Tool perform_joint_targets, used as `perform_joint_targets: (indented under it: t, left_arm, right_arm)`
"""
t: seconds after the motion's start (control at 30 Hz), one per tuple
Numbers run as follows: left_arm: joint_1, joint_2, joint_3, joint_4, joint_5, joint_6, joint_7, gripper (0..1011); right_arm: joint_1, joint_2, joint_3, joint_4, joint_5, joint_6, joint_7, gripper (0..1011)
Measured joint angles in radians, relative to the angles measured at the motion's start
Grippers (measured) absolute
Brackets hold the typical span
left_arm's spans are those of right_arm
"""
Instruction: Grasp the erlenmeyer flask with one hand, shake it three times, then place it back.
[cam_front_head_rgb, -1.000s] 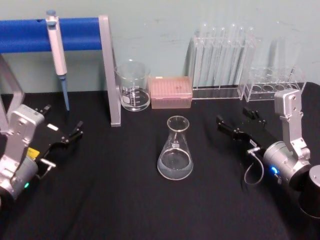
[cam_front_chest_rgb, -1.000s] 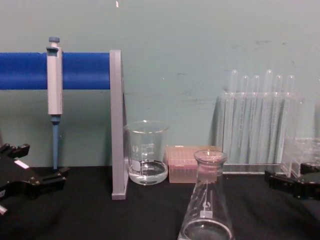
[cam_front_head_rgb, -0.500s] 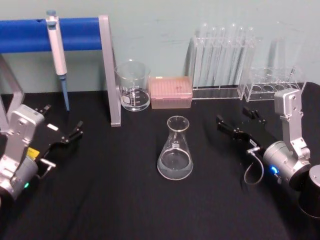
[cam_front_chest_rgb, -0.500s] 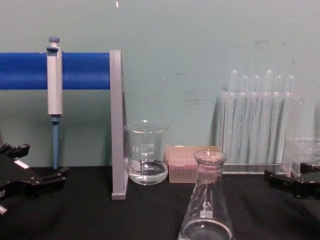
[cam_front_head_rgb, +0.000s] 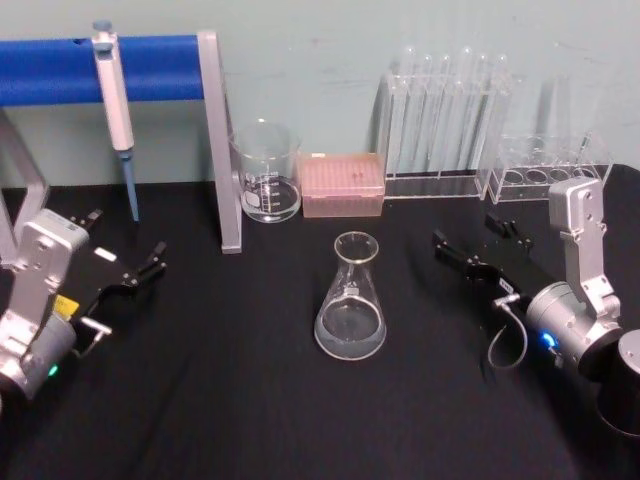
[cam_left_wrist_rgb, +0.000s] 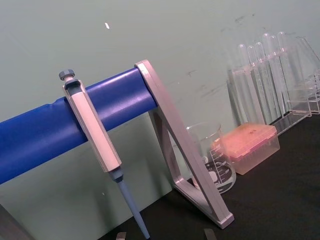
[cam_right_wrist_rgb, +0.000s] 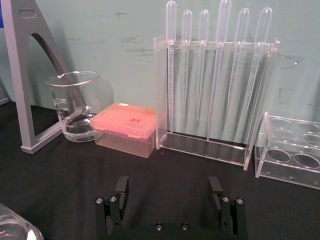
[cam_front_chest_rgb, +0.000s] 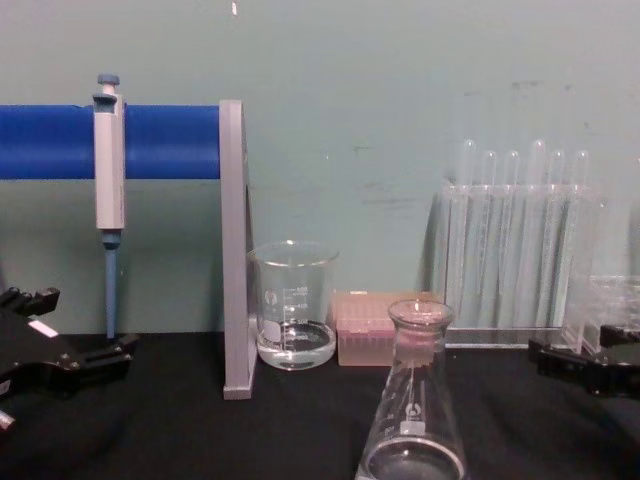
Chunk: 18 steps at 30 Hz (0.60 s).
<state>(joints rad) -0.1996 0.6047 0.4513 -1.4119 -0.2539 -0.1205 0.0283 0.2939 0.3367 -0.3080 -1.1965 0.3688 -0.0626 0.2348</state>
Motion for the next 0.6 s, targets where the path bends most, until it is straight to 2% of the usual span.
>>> perform_joint_targets:
  t: [0.6]
  left_arm:
    - [0.0,0.0,0.0,0.0,0.0,0.0,0.0,1001]
  right_arm:
    - [0.0,0.0,0.0,0.0,0.0,0.0,0.0,1000]
